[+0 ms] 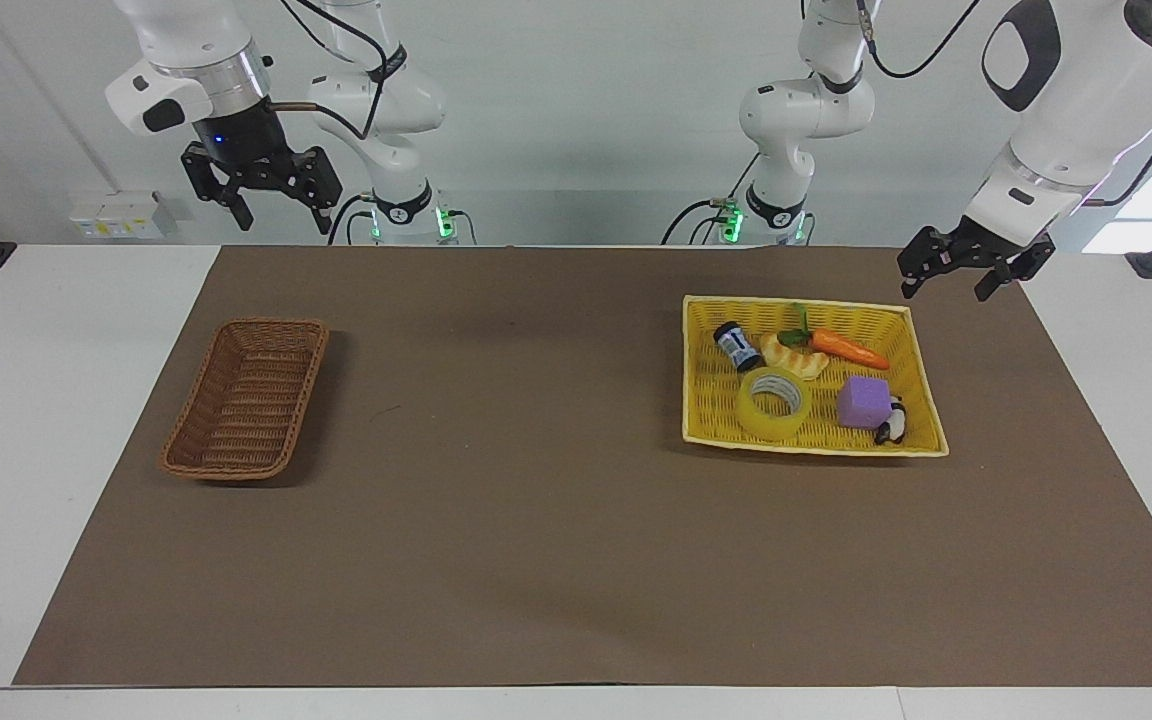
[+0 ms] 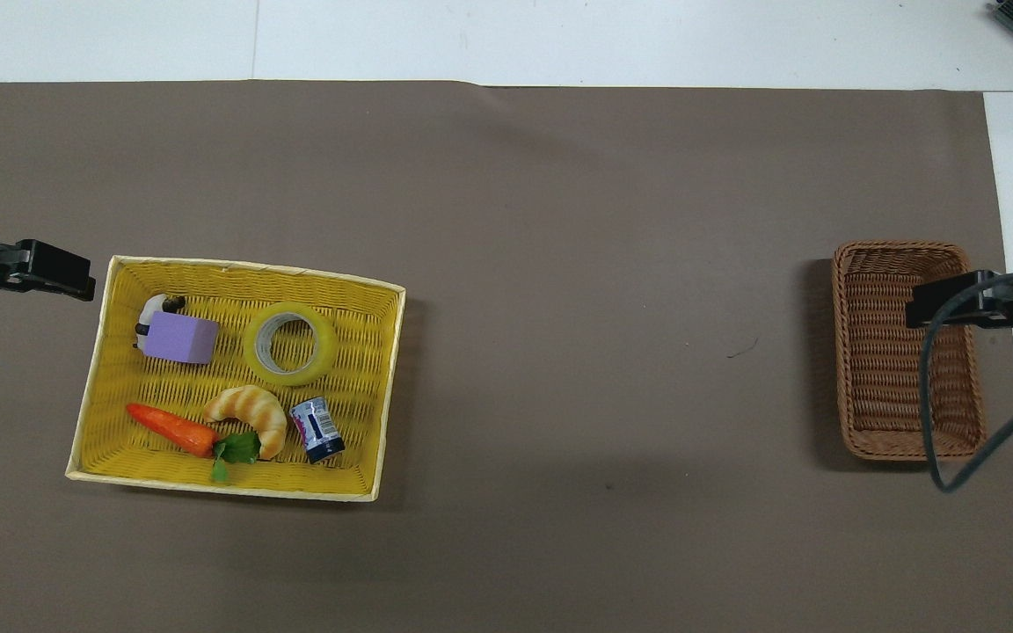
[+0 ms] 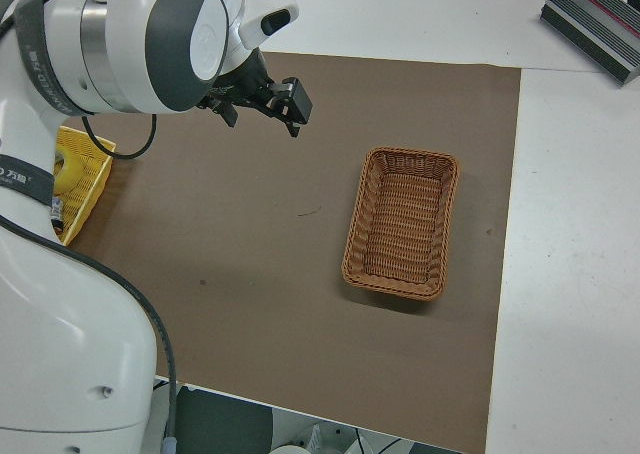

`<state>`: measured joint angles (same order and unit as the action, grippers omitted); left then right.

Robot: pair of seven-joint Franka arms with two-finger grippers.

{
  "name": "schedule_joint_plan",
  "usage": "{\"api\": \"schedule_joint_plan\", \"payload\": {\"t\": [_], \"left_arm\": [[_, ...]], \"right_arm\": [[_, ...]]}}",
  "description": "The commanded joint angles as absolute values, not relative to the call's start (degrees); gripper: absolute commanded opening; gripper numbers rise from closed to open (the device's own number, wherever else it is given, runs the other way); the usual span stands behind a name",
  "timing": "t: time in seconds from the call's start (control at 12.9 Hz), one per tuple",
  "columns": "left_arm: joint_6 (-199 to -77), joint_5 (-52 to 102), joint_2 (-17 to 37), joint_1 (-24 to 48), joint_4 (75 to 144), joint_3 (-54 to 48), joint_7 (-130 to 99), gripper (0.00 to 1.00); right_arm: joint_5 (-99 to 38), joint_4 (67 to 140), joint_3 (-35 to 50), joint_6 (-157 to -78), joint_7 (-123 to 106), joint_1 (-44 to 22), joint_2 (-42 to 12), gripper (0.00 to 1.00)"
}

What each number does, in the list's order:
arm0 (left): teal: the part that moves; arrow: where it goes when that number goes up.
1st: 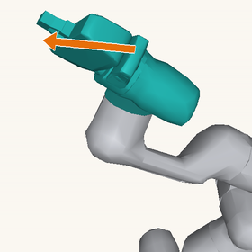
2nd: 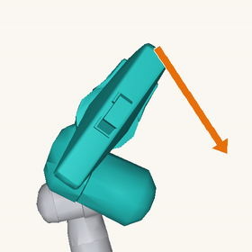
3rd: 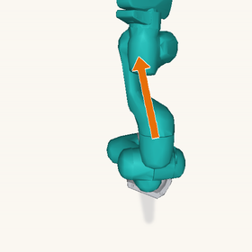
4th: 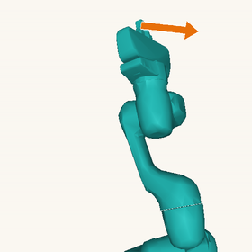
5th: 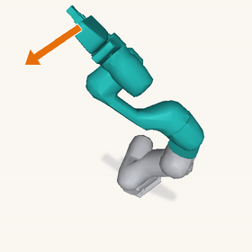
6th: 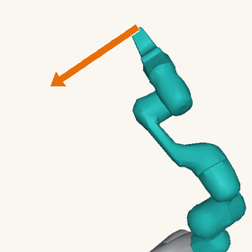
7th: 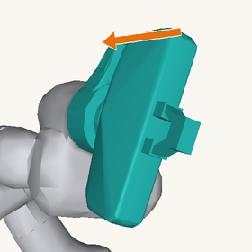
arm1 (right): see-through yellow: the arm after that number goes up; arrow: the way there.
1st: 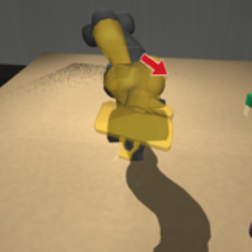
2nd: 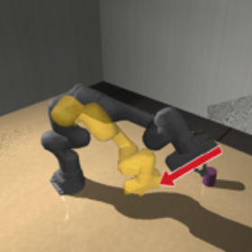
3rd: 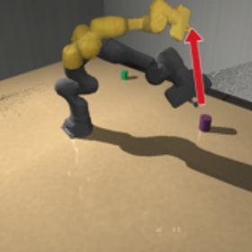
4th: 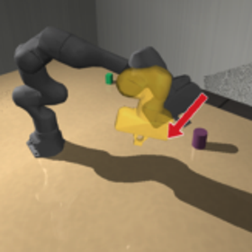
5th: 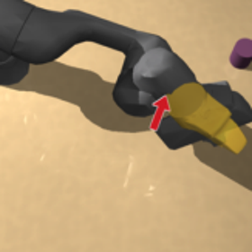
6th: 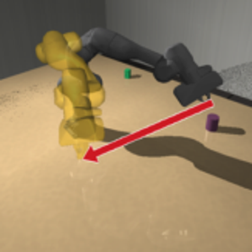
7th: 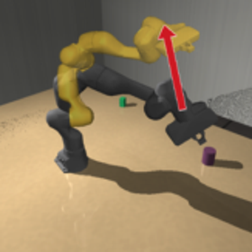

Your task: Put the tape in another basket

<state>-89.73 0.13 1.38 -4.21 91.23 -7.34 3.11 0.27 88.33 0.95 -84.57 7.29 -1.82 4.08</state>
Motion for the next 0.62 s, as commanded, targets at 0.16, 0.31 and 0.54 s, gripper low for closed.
{"api": "schedule_joint_plan", "payload": {"t": [0.16, 0.31, 0.54], "left_arm": [[-95.0, 1.1, -2.3, -4.9, 98.3, -7.6, 5.1, 1.0], [-96.1, 1.1, -2.7, -4.7, 99.6, -7.6, 5.1, 1.0], [-98.1, 1.1, -2.7, -4.3, 101.8, -7.6, 5.0, 1.0]], "right_arm": [[-0.4, 89.5, 1.1, -85.6, 5.5, -0.9, 4.9, 1.0], [-0.5, 89.5, 1.1, -85.6, 5.4, -0.9, 4.9, 1.0], [-0.5, 89.5, 1.1, -85.6, 5.5, -0.9, 4.9, 1.0]]}}
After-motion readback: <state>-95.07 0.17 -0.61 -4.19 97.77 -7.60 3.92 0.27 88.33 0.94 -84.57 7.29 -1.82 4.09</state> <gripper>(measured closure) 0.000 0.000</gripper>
